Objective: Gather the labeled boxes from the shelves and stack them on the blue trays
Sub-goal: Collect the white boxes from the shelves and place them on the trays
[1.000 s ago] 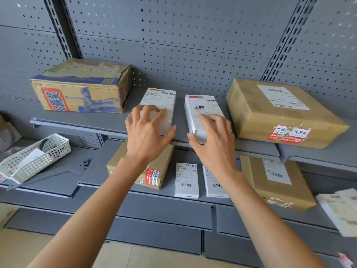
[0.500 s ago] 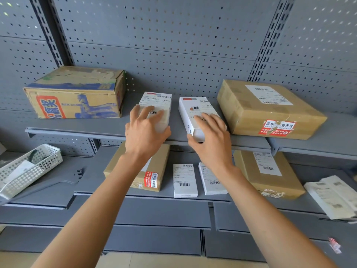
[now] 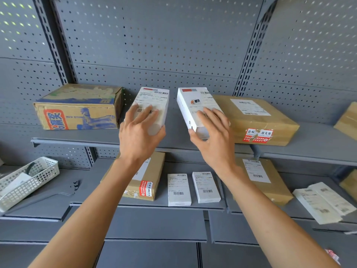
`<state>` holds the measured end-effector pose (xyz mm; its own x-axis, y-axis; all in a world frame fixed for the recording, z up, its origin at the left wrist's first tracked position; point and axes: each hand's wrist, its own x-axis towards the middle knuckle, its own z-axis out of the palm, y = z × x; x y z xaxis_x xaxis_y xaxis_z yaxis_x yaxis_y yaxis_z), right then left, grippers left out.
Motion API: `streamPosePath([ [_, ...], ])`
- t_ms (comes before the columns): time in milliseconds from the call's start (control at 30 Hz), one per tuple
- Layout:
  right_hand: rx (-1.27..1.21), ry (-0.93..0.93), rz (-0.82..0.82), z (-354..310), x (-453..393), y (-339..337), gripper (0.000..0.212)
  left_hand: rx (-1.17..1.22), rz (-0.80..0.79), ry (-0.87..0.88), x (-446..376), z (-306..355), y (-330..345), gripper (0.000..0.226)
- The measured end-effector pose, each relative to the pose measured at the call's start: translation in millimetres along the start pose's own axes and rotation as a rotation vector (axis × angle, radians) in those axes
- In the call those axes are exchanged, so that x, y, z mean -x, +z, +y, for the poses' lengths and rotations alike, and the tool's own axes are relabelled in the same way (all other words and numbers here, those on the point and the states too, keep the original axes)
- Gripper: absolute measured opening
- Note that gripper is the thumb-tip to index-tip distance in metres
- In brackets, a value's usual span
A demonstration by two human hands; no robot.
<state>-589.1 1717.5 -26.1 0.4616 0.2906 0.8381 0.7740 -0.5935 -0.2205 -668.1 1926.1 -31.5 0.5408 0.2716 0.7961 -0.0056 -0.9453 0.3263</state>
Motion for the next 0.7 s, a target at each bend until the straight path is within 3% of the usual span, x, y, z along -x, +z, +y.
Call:
streamPosePath([
  [300,0.09,0.002,0.107,50.6,17.2,-96.3,0.045,0.079,0.051,0.132,0.3,92.5,6.0,0.041],
  [700,0.384,0.157,0.125,164.9,119.3,-298.1,0.046,0.316,0.022,0.376,55.1,297.0,65.8,0.037],
])
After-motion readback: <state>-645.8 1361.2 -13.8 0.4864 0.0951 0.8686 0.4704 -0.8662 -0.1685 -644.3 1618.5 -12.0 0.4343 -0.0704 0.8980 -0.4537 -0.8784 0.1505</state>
